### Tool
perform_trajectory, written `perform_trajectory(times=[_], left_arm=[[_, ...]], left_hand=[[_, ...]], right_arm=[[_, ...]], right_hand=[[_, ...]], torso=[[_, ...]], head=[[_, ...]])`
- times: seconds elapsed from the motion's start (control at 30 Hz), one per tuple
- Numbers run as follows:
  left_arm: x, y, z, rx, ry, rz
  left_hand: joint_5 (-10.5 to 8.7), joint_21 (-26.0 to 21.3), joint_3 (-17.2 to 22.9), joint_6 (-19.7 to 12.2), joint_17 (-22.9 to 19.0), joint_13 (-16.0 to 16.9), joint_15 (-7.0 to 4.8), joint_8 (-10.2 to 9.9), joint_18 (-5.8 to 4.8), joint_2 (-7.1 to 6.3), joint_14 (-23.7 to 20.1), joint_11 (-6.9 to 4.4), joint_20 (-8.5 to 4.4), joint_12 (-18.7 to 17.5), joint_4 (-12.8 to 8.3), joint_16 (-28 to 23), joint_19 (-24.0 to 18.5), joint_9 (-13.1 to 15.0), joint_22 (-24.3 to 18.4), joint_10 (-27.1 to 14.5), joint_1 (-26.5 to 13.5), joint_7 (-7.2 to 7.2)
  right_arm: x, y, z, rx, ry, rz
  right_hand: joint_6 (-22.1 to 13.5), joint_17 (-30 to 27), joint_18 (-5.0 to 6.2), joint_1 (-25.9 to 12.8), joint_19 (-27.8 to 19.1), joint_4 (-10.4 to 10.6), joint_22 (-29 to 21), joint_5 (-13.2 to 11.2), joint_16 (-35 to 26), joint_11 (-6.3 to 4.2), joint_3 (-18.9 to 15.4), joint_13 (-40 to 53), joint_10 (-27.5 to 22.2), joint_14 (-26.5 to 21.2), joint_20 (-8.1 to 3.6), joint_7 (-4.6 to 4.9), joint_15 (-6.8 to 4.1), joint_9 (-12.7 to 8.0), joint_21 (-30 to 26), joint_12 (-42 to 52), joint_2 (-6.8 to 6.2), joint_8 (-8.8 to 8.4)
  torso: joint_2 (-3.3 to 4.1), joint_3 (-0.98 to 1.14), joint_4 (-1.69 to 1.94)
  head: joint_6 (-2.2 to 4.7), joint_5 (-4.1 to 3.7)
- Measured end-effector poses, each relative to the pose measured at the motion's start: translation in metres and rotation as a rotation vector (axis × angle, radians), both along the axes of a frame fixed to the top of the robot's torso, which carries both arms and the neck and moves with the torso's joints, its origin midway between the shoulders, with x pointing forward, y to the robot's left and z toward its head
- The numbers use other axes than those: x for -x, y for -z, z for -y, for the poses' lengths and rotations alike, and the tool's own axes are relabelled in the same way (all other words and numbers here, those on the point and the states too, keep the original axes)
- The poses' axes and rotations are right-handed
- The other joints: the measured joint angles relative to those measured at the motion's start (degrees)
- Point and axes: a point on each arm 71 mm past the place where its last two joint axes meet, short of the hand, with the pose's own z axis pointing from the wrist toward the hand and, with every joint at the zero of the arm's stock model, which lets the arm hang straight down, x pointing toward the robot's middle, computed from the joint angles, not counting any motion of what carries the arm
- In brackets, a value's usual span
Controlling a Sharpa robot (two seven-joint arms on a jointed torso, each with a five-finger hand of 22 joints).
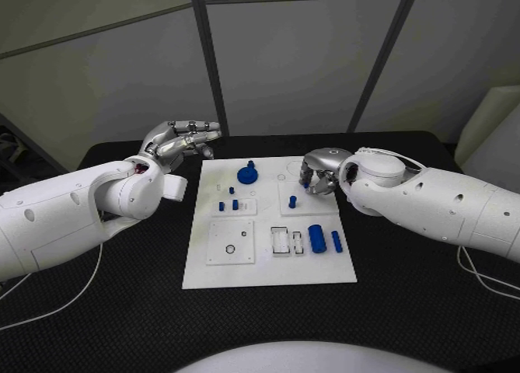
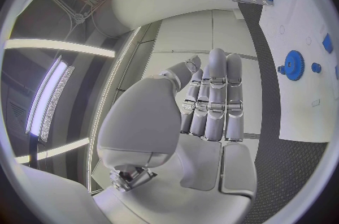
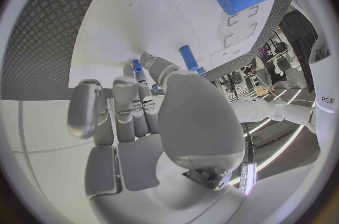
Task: Assemble the parts on the task board
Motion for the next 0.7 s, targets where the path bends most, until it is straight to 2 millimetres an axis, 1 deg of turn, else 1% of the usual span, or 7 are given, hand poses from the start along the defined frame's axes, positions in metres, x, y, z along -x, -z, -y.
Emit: perform_trajectory(times=[0.17,0.23,0.33,0.4,0.47,0.57,0.7], left_arm=[[0.0001,0.0,-0.0005,0.002,0.0,-0.001],[0.0001,0.0,-0.0004,0.002,0.001,-0.002],[0.0001,0.0001,-0.0003,0.003,0.002,-0.002],[0.0002,0.0001,-0.0002,0.003,0.003,-0.003],[0.0003,0.0,-0.0001,0.004,0.004,-0.003],[0.0004,0.0,-0.0001,0.004,0.005,-0.004],[0.0005,0.0,0.0,0.005,0.006,-0.005]], left_hand=[[0.0,-0.23,-0.1,0.0,-0.05,0.0,0.0,0.0,0.0,0.0,0.0,0.0,0.0,0.0,0.1,0.0,0.0,0.0,-0.06,0.0,0.0,0.0],[0.0,-0.23,-0.16,0.0,-0.05,0.0,0.0,0.0,0.0,0.0,0.0,0.0,0.0,0.0,0.16,0.0,0.0,0.0,-0.06,0.0,0.0,0.0],[0.0,-0.23,-0.2,0.0,-0.04,0.0,0.0,0.0,0.0,0.0,0.0,0.0,0.11,0.0,0.13,-0.03,-0.11,0.0,-0.06,0.0,0.0,0.0],[0.0,-0.23,-0.33,0.0,-0.1,0.0,0.01,0.0,0.01,-0.01,0.0,0.0,0.2,0.0,-0.01,-0.21,-0.2,0.0,-0.06,0.0,0.0,0.0],[0.0,-0.23,-0.33,0.0,-0.1,0.0,0.0,0.0,0.01,0.0,0.0,0.0,0.21,0.0,-0.01,-0.22,-0.2,-0.01,-0.06,0.0,0.0,0.0],[0.0,-0.22,-0.34,0.0,-0.1,0.0,0.01,0.0,0.01,-0.01,0.01,0.0,0.21,0.0,-0.01,-0.22,-0.2,-0.01,-0.07,0.0,0.0,0.0],[0.0,-0.22,-0.33,0.0,-0.1,0.0,0.01,0.0,0.01,-0.01,0.01,0.0,0.21,0.0,-0.01,-0.21,-0.2,-0.01,-0.12,0.0,0.01,0.0]], right_arm=[[-0.0001,-0.0001,-0.0003,0.0,-0.001,0.0],[-0.0005,-0.0003,-0.0001,0.001,0.0,0.001],[-0.0008,-0.0006,-0.0002,0.006,0.003,0.005],[-0.0008,-0.0007,-0.0008,0.01,0.004,0.008],[-0.0007,-0.0007,-0.0017,0.015,0.004,0.011],[-0.0005,-0.0002,-0.0032,0.023,0.006,0.02],[0.0002,0.0005,-0.0042,0.028,0.007,0.035]], right_hand=[[1.28,1.15,0.01,0.14,0.39,-0.26,0.0,0.0,1.43,-0.49,0.74,0.19,1.99,0.0,-0.06,-0.55,0.0,0.33,2.71,0.03,0.92,0.46],[2.22,1.6,-0.89,0.55,0.39,-0.57,-0.01,0.0,2.02,-0.62,1.05,0.25,3.12,0.0,-0.06,-0.9,0.0,0.67,4.09,0.34,1.39,0.89],[3.53,1.98,-0.89,0.94,0.7,-1.17,-0.01,0.0,2.45,-1.34,1.64,0.66,4.62,0.01,-0.36,-1.38,-0.63,1.12,5.78,0.7,2.22,1.33],[3.95,2.01,-0.89,1.46,0.79,-2.22,-0.01,-1.73,2.83,-1.42,2.69,0.67,5.34,-0.07,-0.51,-1.67,-0.96,1.47,6.49,0.68,2.74,1.33],[4.67,2.15,-0.89,1.54,0.67,-3.16,-0.01,-3.04,3.16,-1.44,4.27,0.72,5.97,0.02,-0.78,-1.73,-1.04,1.79,7.33,0.63,2.82,1.32],[4.98,2.26,-1.79,1.54,0.79,-3.83,-0.01,-3.13,3.41,-1.13,5.83,1.02,6.27,-0.14,-0.9,-2.01,-1.2,2.29,8.2,0.45,2.81,1.33],[5.3,2.26,-1.78,1.53,0.68,-4.41,-0.02,-3.23,3.66,-1.13,6.96,1.36,6.27,-0.19,-1.19,-1.9,-1.25,2.5,9.21,0.41,2.82,1.33]], torso=[[0.03,0.01,-0.02],[0.05,0.01,-0.02],[0.06,0.02,-0.03],[0.06,0.02,-0.02],[0.06,0.02,-0.02],[0.06,0.01,-0.02],[0.06,-0.01,-0.02]], head=[[-0.08,0.05],[-0.13,0.05],[-0.2,0.01],[-0.25,-0.03],[-0.29,-0.04],[-0.35,-0.05],[-0.44,-0.05]])
